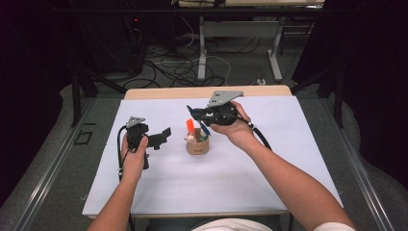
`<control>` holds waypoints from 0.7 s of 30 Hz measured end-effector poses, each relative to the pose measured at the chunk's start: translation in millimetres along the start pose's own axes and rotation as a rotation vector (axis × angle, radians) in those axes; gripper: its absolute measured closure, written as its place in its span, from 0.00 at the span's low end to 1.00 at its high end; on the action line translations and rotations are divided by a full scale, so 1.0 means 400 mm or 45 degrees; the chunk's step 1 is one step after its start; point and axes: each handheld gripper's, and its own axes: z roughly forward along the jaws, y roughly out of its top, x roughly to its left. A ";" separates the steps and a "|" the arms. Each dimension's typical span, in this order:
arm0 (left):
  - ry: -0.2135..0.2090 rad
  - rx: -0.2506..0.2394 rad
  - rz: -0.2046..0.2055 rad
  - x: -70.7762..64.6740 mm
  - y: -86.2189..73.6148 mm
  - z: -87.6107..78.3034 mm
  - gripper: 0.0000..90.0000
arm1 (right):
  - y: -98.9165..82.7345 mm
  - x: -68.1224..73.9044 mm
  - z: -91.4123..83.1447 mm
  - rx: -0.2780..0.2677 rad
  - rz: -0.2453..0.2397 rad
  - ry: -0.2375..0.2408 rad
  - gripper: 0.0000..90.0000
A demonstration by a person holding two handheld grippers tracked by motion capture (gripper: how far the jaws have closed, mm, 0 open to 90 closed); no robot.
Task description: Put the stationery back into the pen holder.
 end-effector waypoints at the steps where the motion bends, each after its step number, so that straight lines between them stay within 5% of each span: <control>1: 0.000 0.000 0.000 0.000 0.000 0.000 0.01 | -0.002 0.000 0.002 -0.001 0.009 0.002 0.89; 21: -0.005 0.007 0.003 0.000 0.001 -0.001 0.01 | -0.035 0.002 0.063 -0.069 0.110 -0.017 0.89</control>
